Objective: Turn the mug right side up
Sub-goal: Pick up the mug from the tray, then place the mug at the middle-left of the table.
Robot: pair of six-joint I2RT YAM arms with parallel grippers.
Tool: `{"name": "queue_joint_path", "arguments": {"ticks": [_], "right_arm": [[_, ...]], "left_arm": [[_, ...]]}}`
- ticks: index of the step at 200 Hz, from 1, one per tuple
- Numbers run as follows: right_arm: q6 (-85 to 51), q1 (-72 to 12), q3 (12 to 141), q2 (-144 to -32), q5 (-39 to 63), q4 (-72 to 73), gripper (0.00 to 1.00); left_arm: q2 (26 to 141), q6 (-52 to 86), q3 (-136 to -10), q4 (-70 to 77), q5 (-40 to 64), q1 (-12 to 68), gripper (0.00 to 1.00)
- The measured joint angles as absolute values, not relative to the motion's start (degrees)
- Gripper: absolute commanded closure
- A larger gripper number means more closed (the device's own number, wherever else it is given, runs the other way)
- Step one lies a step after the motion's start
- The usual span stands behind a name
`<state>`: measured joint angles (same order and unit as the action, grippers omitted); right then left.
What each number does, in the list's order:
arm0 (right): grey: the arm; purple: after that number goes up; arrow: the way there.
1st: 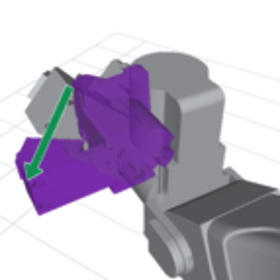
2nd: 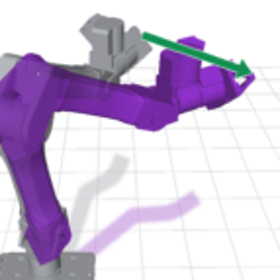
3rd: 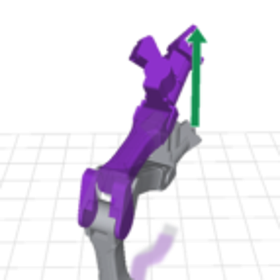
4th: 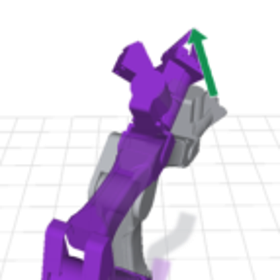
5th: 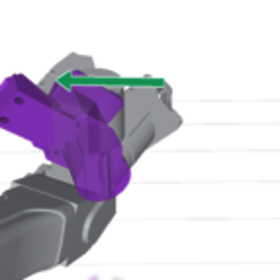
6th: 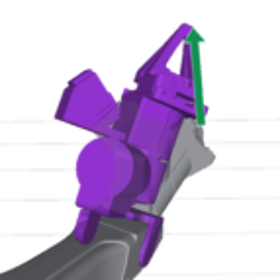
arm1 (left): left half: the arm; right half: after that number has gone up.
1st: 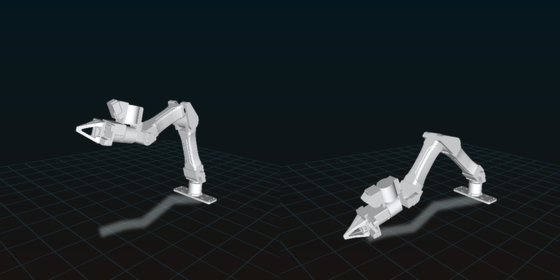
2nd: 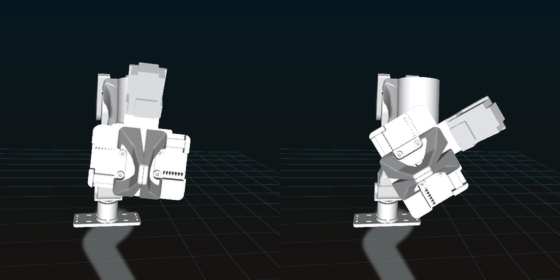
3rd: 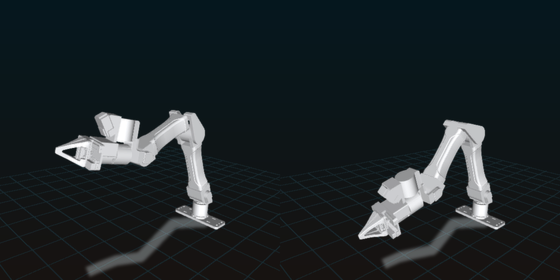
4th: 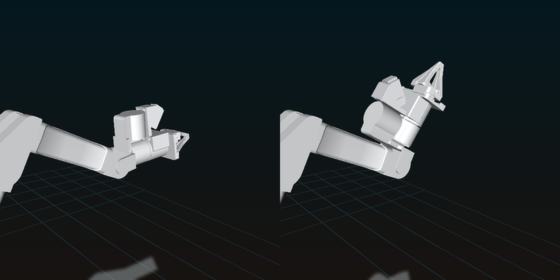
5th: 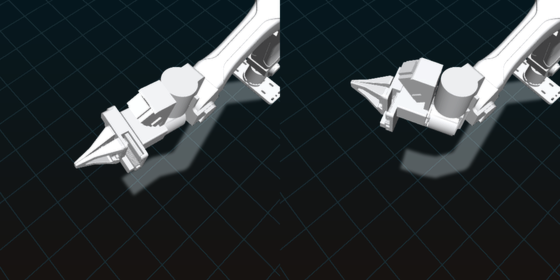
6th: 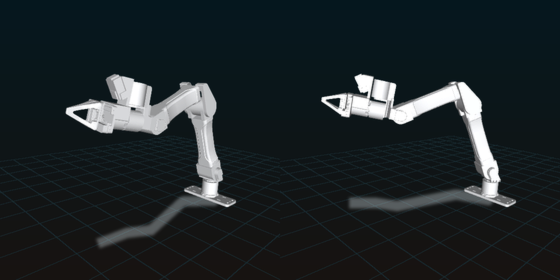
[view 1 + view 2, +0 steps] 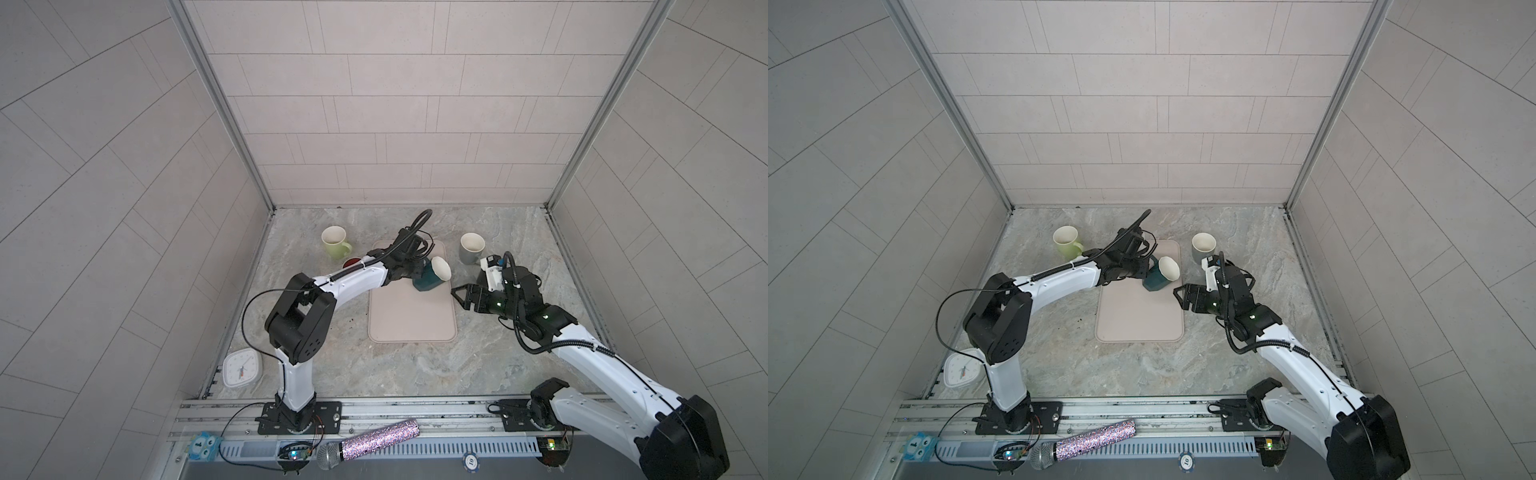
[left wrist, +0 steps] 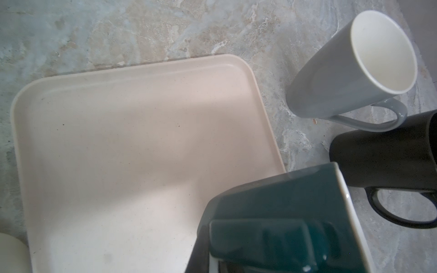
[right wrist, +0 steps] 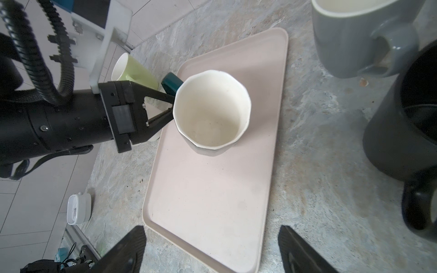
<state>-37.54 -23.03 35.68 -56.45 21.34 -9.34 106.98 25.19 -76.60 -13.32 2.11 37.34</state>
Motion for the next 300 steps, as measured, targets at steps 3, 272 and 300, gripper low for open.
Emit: {"name": "queue_joint_path", "arguments": {"ticks": [3, 272, 300], "right_arm": [[-37.56, -23.11, 35.68, -56.53, 21.30, -9.26, 0.12], [-31.35, -23.99, 39.90, -60.27, 20.80, -12.25, 0.12], [-30.83, -23.99, 39.90, -60.47, 20.86, -12.38, 0.12]], "left_arm": [[106.94, 25.36, -76.25, -12.86, 2.24, 37.28, 1.00], [60.36, 34.46, -39.29, -4.08, 0.36, 6.44, 1.00], [59.46, 36.07, -35.70, -3.03, 1.32, 1.28, 1.00]]}}
